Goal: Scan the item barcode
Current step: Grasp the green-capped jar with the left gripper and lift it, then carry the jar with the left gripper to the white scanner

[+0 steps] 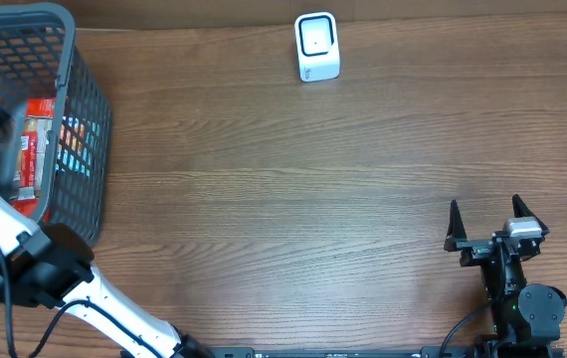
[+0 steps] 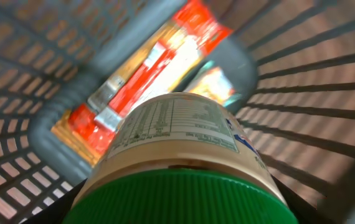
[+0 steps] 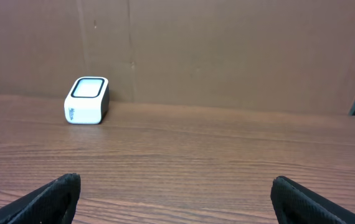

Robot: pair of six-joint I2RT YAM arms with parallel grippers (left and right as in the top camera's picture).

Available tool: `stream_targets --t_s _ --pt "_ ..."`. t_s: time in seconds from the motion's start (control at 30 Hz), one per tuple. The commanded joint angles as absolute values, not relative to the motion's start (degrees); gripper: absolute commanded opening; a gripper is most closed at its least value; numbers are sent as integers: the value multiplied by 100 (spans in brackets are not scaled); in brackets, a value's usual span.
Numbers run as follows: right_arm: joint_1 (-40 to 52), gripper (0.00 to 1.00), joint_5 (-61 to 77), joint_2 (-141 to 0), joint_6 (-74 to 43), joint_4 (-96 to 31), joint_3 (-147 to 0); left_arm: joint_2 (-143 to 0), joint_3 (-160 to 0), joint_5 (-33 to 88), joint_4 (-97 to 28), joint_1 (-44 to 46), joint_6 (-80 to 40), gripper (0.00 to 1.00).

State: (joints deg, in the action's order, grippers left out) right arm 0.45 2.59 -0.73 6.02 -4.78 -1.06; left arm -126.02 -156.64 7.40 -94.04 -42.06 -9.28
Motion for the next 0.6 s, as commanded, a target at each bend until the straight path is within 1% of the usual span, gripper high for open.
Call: stream_targets --t_s 0.0,0.1,0.23,0.4,0.5,0.57 --pt "25 100 266 -16 626 -462 -45 -12363 -16394 1256 -9596 -4119 -1068 24" --pt "25 100 266 -16 626 -462 -45 -12221 -16693 1367 -9679 -3964 -1079 23" --pt "25 100 266 -16 626 -462 -45 -11896 -16698 1376 -9679 -3505 -1076 22" --pt "25 100 266 -16 626 -462 -45 -11577 -16698 1313 -9679 -2521 -1070 20" --pt "25 100 266 -16 626 -462 -45 -11522 -16695 1214 -9679 -1745 -1070 17" --pt "25 100 266 -16 626 -462 -45 -11528 -16660 1090 -9679 -1225 -1072 16"
